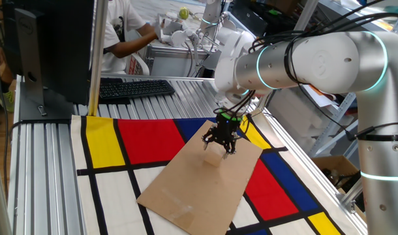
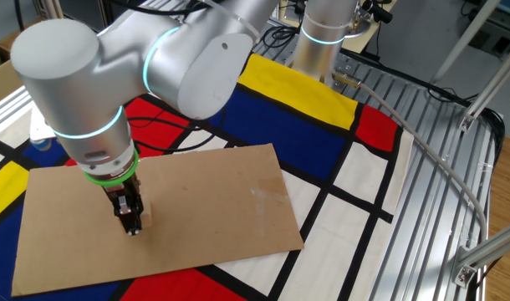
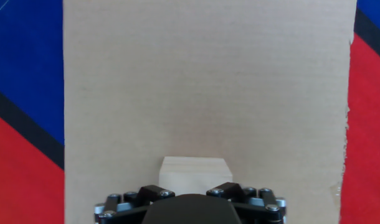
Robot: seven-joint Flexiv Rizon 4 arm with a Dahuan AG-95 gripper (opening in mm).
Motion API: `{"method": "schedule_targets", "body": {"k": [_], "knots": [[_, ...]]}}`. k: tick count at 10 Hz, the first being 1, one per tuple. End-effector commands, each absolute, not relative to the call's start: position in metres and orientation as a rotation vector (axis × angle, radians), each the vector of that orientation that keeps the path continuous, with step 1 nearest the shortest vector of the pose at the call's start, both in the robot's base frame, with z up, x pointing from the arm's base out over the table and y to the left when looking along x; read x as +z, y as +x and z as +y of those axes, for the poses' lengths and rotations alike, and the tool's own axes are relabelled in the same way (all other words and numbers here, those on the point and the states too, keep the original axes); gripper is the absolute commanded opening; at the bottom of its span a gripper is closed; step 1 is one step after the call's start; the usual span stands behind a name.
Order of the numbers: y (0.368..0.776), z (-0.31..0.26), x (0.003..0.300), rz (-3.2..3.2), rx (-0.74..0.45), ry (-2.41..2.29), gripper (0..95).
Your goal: Grab the block and place it at the designated location
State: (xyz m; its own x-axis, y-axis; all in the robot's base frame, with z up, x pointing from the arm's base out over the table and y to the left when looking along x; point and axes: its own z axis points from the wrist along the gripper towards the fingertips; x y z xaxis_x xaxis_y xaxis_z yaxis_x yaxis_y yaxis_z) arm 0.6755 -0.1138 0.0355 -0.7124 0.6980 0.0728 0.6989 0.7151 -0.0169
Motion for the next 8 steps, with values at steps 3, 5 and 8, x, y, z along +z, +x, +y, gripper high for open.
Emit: {"method": "schedule_targets", "body": {"k": [3, 5, 8], "knots": [[0.676, -0.111, 0.062, -2.839, -0.012, -1.141, 95.0], [0.676, -0.112, 0.08, -2.845, -0.006, -1.126, 95.0], [0.676, -0.112, 0.108, -2.857, 0.013, -1.047, 76.0]]}}
